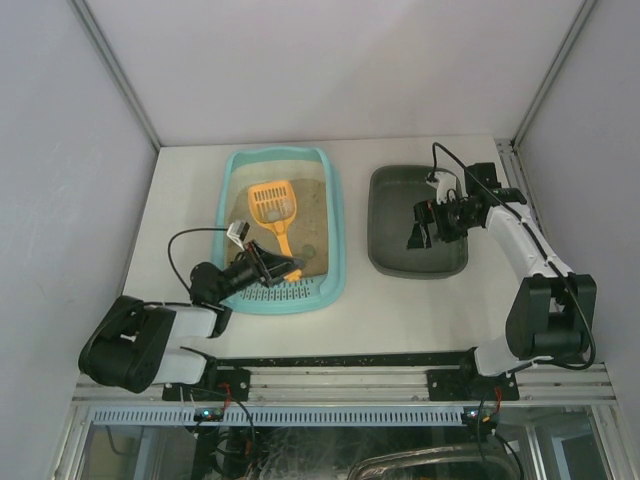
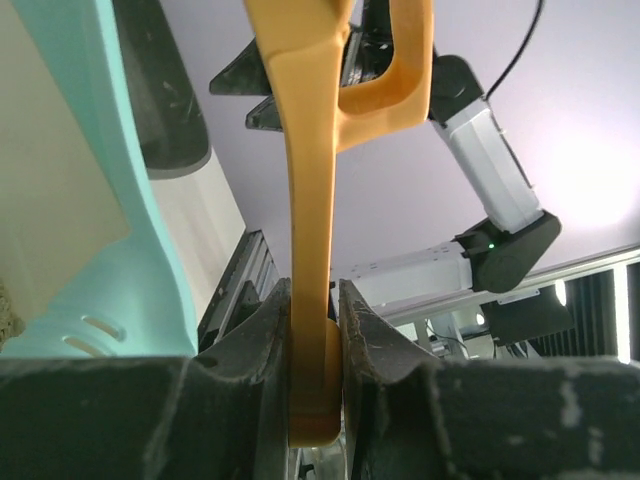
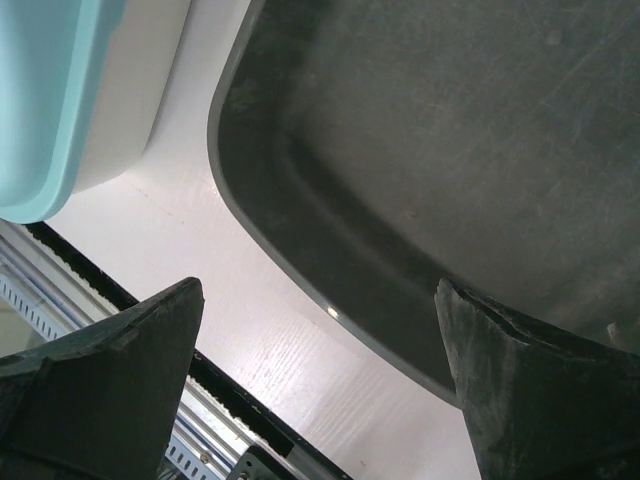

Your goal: Clean the litter box

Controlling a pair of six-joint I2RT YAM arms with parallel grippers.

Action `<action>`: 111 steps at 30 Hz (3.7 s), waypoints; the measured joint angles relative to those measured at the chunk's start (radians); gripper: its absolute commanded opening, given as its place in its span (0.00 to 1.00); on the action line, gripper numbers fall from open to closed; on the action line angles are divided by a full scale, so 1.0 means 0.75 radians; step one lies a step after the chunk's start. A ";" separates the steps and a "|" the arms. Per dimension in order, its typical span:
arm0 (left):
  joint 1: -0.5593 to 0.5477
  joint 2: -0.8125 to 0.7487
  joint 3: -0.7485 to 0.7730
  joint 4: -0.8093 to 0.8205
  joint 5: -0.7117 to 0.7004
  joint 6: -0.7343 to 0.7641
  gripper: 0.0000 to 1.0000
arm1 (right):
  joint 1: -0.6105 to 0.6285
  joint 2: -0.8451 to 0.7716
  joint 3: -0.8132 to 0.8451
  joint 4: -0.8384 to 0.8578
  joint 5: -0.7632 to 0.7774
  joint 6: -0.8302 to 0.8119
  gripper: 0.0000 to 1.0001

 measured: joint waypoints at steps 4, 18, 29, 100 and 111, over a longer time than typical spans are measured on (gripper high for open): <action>-0.025 0.019 0.031 -0.102 -0.001 0.065 0.00 | -0.007 0.014 -0.002 0.001 -0.018 0.002 1.00; 0.020 -0.033 0.082 -0.307 -0.007 0.150 0.00 | -0.007 0.028 -0.003 0.016 -0.023 0.002 1.00; -0.052 -0.374 0.261 -1.120 -0.125 0.566 0.00 | -0.008 0.047 -0.003 0.021 -0.022 0.002 1.00; -1.049 1.099 2.263 -3.078 -1.573 1.708 0.00 | -0.434 -0.673 -0.284 0.014 0.176 -0.013 1.00; -1.072 1.113 2.268 -3.118 -1.670 1.775 0.00 | -0.427 -0.666 -0.284 0.024 0.216 -0.012 1.00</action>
